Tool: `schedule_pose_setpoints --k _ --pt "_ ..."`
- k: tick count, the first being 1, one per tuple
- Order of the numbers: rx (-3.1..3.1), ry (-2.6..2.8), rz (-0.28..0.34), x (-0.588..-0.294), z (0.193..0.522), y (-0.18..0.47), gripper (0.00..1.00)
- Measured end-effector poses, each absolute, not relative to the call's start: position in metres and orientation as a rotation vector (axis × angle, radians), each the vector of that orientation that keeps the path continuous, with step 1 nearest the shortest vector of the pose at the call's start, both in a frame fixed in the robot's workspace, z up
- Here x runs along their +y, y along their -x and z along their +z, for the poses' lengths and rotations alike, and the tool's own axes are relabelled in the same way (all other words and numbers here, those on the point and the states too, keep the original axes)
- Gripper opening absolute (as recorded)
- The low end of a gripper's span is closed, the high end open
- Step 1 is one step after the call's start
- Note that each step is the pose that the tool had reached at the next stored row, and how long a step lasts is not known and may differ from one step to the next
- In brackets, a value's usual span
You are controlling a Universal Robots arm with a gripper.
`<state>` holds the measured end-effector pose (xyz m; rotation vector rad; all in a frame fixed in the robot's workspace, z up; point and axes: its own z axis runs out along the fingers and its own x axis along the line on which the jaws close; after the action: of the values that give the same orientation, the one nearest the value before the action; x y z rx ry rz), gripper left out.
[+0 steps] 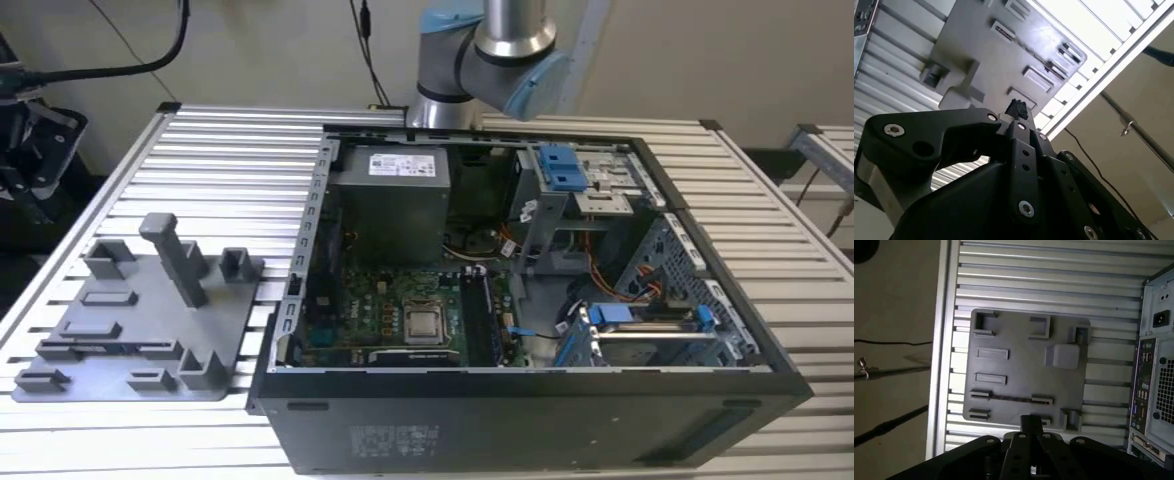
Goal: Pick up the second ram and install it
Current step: 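Pick up the second ram and move it above second insertion slot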
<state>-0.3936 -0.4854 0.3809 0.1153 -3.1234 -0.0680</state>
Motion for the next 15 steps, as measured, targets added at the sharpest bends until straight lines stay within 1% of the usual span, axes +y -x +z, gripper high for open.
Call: schedule_pose_setpoints --k 15 --pt "-3.104 -0.342 -0.056 -0.4854 0.3809 0.3944 0.11"
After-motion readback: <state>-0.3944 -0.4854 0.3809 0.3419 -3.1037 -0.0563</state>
